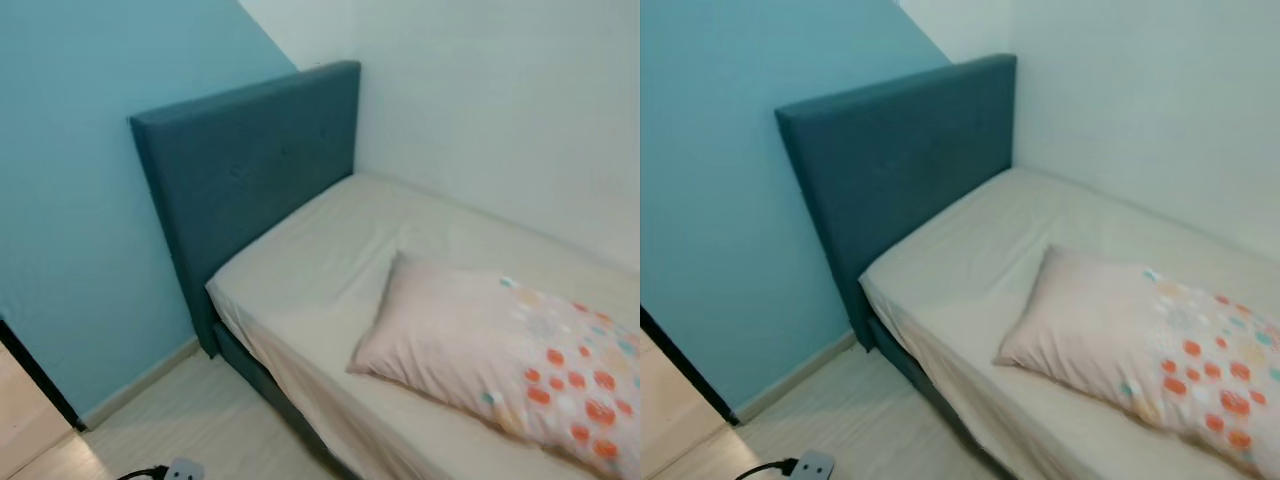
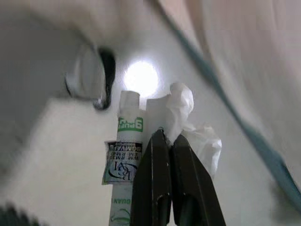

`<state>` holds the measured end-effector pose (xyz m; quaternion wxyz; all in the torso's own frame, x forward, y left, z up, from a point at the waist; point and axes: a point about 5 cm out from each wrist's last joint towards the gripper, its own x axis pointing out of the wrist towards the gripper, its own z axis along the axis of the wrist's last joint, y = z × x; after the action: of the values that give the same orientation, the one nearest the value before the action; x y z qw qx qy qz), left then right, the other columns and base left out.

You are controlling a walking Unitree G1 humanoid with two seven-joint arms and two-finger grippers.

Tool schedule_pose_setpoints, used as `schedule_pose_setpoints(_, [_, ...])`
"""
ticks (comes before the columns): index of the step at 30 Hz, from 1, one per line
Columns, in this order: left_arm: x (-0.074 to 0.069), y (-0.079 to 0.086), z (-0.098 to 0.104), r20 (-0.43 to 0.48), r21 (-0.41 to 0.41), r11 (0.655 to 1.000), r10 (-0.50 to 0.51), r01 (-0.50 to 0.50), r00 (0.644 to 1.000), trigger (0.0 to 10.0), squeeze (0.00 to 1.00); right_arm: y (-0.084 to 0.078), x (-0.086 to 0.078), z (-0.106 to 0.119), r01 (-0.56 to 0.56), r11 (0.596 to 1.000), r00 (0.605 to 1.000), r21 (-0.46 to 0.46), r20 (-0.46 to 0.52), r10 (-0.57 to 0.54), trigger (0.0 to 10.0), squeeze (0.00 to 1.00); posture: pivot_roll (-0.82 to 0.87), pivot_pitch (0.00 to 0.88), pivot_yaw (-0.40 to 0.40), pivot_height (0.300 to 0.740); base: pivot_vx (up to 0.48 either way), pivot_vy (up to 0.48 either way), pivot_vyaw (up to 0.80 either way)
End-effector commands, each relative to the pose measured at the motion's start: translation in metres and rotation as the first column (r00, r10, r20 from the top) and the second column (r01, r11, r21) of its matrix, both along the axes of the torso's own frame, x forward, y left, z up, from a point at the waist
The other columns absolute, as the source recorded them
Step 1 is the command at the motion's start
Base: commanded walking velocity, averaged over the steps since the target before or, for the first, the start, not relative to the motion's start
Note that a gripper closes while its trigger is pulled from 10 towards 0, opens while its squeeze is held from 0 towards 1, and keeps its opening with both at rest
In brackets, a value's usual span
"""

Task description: Clean up the room

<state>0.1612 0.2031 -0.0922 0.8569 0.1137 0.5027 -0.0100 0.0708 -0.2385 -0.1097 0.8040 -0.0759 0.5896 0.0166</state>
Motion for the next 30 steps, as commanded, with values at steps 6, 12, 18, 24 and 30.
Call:
schedule_pose_setpoints(6, [-0.009,0.002,-0.003,-0.030,-0.016,1.000,-0.009,0.008,1.000,10.0,0.00,-0.005,0.005,0.001,0.005,0.998,1.000,-0.068,0.002,-0.005,10.0,0.00,0.01,0.000,-0.033,0.736,0.000,0.000,0.76])
schedule_pose_setpoints(12, [-0.009,0.003,-0.003,-0.027,-0.024,1.000,0.010,-0.011,1.000,10.0,0.00,0.000,0.010,0.001,-0.013,0.997,1.000,-0.077,0.000,0.013,10.0,0.00,0.02,0.000,-0.029,0.736,0.000,0.000,0.76])
schedule_pose_setpoints(18, [-0.010,0.002,-0.004,-0.030,-0.027,1.000,0.014,-0.014,0.999,10.0,0.00,0.002,0.011,0.000,-0.024,0.997,1.000,-0.079,-0.002,0.024,10.0,0.00,0.02,0.000,-0.028,0.736,0.000,0.000,0.76])
schedule_pose_setpoints(24, [-0.011,0.003,-0.004,-0.033,-0.028,0.999,0.015,-0.016,0.999,10.0,0.00,0.002,0.011,0.001,-0.026,0.997,1.000,-0.078,-0.002,0.026,10.0,0.00,0.02,0.000,-0.027,0.736,0.000,0.000,0.76])
schedule_pose_setpoints(30, [-0.005,0.002,-0.002,-0.013,-0.045,0.997,0.059,-0.059,0.998,10.0,0.00,0.002,0.011,0.000,-0.039,0.996,0.999,-0.083,-0.005,0.039,10.0,0.00,0.02,0.000,-0.048,0.736,0.000,0.000,0.76])
